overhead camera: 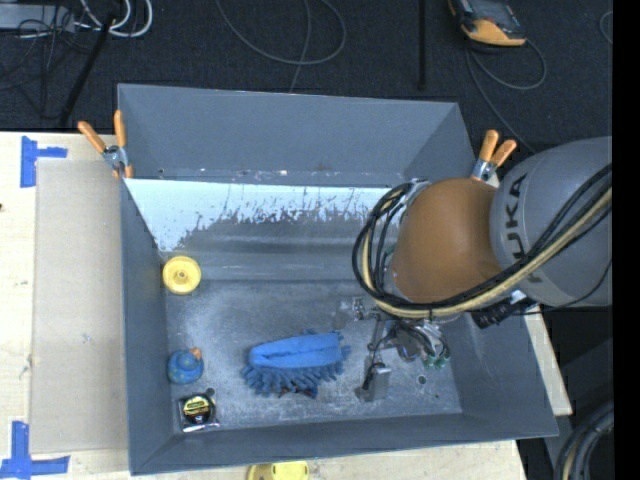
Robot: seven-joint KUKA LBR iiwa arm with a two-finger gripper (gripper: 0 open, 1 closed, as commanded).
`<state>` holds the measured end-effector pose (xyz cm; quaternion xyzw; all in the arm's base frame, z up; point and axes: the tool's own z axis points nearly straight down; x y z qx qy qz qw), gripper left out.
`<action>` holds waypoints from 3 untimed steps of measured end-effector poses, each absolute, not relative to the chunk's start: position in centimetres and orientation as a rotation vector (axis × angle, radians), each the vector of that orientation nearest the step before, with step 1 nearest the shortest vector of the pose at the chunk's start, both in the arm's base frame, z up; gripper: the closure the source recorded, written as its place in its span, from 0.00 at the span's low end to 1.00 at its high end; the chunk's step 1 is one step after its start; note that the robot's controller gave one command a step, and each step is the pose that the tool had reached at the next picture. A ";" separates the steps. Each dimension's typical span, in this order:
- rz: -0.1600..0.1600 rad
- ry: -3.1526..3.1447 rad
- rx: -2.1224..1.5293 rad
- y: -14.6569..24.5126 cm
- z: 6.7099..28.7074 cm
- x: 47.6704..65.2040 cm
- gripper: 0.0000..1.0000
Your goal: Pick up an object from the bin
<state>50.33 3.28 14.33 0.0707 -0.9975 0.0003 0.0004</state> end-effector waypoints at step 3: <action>0.000 -3.135 0.184 9.0 6.9 52.0 1.00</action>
Offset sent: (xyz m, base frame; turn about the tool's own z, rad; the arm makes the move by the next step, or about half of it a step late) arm 0.0151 0.0465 -0.0733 -0.0924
